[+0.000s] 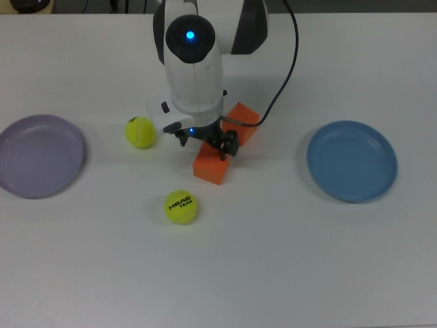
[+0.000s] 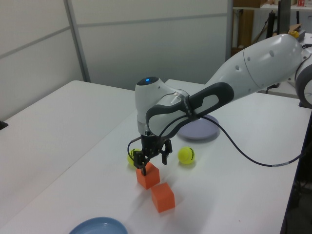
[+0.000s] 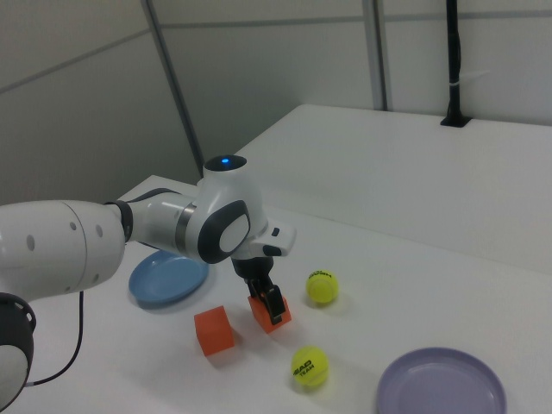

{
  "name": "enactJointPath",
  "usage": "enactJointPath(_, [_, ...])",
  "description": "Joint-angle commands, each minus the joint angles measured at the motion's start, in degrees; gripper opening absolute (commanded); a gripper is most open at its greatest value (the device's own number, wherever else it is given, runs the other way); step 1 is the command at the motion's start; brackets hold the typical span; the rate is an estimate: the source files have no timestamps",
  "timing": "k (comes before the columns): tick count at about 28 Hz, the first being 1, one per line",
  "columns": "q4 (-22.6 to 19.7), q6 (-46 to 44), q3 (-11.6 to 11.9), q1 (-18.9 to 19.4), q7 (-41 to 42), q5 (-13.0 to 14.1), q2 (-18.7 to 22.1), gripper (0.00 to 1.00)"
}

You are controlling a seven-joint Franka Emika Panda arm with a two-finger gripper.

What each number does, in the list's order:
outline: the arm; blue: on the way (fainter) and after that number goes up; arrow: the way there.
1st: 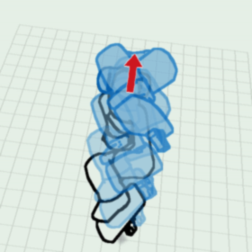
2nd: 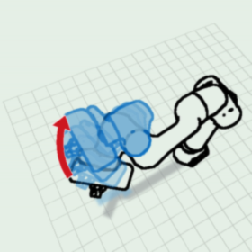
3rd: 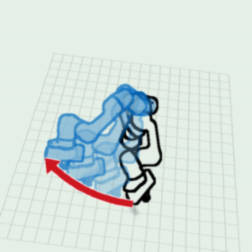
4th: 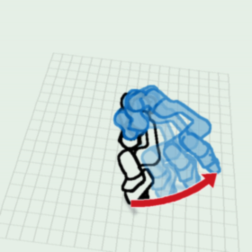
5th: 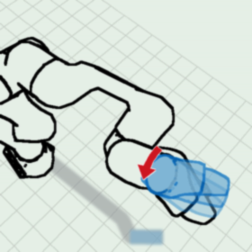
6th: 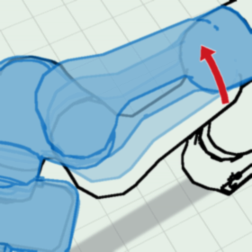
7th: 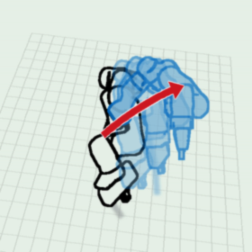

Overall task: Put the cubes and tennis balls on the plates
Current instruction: 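Lower the open gripper onto the nearer orange cube and close it, then lift the orange cube and carry it over the blue plate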

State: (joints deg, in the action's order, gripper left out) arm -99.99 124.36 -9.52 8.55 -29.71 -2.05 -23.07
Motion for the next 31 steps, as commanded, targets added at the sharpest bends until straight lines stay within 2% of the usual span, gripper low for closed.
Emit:
enactJointPath(1, [-2.14,3.69,-0.06,0.68,-1.76,-1.46,0.40,1.00])
enactJointPath(20, [-2.31,5.80,-0.06,2.44,-2.64,-1.64,-0.75,1.00])
enactJointPath(31, [-1.17,7.91,0.56,1.56,-2.46,-4.01,-0.83,1.00])
